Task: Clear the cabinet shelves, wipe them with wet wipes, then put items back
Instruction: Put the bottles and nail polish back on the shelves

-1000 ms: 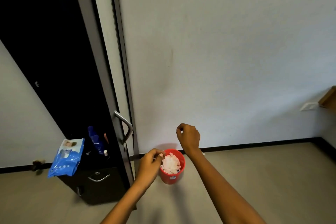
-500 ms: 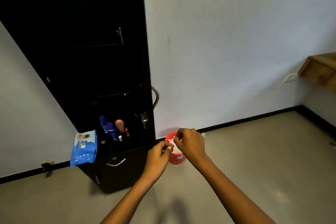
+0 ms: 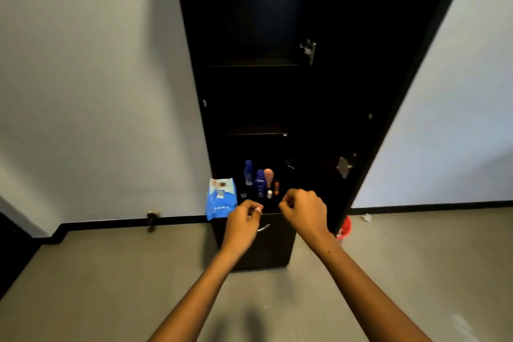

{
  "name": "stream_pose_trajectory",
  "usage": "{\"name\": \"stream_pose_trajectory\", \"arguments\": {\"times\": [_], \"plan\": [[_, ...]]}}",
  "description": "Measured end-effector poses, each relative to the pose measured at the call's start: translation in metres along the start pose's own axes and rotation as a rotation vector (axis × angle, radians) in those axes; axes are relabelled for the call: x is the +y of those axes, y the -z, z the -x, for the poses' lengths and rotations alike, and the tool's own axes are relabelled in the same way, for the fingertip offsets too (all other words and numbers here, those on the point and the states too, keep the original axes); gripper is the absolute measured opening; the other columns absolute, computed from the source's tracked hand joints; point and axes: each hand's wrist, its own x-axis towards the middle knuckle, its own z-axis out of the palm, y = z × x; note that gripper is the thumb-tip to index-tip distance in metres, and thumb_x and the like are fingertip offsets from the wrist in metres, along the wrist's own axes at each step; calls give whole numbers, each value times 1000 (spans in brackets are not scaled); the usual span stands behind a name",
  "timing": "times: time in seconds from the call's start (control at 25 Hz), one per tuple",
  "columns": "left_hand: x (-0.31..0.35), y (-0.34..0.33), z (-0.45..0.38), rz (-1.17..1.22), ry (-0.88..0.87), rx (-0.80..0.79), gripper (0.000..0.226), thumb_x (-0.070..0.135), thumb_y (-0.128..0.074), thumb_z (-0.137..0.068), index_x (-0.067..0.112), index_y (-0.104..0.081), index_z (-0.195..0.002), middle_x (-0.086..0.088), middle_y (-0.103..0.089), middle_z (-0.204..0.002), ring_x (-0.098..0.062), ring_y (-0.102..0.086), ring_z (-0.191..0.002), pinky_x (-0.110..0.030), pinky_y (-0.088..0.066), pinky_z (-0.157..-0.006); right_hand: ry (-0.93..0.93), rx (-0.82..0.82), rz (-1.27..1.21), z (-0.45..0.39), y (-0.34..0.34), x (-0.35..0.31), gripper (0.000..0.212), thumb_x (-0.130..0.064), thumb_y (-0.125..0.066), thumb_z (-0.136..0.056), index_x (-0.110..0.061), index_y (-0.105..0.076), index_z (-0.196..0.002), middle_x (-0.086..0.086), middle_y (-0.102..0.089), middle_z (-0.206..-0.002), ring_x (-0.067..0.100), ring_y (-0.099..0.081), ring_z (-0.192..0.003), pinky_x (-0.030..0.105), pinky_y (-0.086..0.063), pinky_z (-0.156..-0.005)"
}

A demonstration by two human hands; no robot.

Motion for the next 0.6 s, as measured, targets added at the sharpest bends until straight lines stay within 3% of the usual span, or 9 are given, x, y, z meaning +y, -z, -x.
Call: {"name": "stream_pose_trajectory", "arguments": {"times": [0.08, 0.16, 0.32, 0.52, 0.6], "plan": [[-10, 16, -15, 11, 46, 46, 13, 12, -50, -92, 15, -62, -94, -2, -64, -92, -18, -63, -85, -19, -49, -74, 3, 22, -6, -23, -16, -8, 15, -30, -58, -86, -19, -66, -81, -2, -65, -72, 13, -59, -63, 23, -36, -51], [-20, 25, -34, 0, 76, 69, 14, 14, -50, -92, 11, -62, -98, -2, -62, -94, -18, -61, -88, -27, -50, -78, -17, 44, 7, -49, -31, -9, 17, -32, -56, -88, -20, -65, -81, -3, -64, -71, 10, -56, -60, 22, -39, -50], [-36, 29, -91, -39, 117, 65, 14, 16, -51, -93, 9, -61, -98, -2, -59, -89, -16, -58, -81, -38, -53, -79, -40, 74, 9, -109, -57, -5, 19, -28, -55, -91, -18, -65, -79, 1, -65, -70, 10, -51, -58, 17, -30, -45], [-46, 18, -172, -62, 152, 63, 10, 13, -52, -91, 12, -62, -93, -1, -60, -82, -14, -58, -76, -17, -44, -66, -130, -17, 7, -185, -90, 9, 11, -24, -57, -89, -18, -67, -88, 4, -69, -80, 18, -63, -72, 24, -41, -54], [-53, 11, -208, -81, 163, 51, 8, 9, -53, -89, 13, -60, -88, -5, -63, -83, -19, -60, -78, -19, -45, -66, -171, -63, 26, -219, -104, 16, 10, -25, -58, -88, -21, -67, -90, 3, -70, -89, 20, -65, -82, 28, -48, -63]]}}
